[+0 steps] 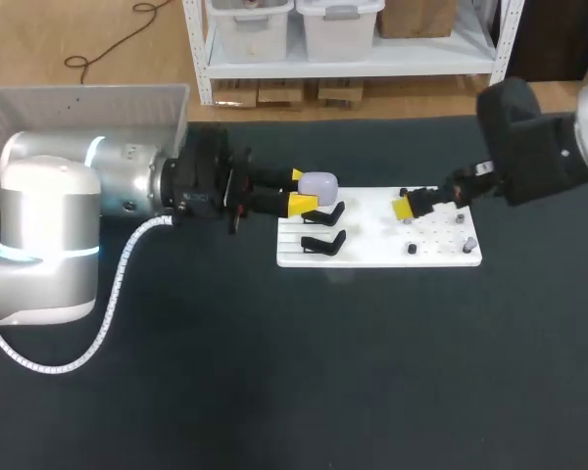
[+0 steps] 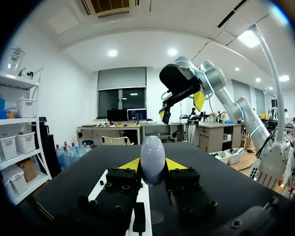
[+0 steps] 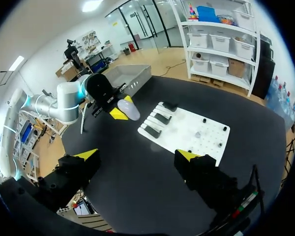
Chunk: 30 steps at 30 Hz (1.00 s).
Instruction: Pick up each earbud case from the left stands, insert the matching earbuds, close the lid, and place the case in the box.
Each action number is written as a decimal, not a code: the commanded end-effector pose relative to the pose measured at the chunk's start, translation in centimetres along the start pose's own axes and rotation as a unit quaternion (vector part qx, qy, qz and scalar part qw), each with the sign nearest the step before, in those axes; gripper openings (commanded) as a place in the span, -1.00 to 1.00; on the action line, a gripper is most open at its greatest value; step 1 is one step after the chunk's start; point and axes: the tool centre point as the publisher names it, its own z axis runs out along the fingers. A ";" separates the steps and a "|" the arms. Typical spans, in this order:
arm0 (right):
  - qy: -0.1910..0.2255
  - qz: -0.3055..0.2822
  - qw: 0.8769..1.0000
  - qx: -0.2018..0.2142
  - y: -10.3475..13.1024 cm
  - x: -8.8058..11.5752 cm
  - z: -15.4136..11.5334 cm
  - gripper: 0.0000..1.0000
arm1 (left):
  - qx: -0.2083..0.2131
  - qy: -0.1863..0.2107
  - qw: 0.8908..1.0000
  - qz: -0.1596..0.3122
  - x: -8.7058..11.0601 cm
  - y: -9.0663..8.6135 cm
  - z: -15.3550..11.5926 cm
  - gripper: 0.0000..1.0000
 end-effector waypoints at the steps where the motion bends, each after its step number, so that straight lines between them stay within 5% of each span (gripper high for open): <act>1: 0.011 -0.002 1.000 -0.003 1.3 -1.4 1.7 1.00 | -0.003 0.000 1.000 0.001 0.0 -0.1 0.0 -1.00; 30: 0.080 0.017 0.997 0.003 1.8 -3.1 9.3 1.00 | -0.003 0.000 1.000 0.001 0.0 -0.1 0.0 -1.00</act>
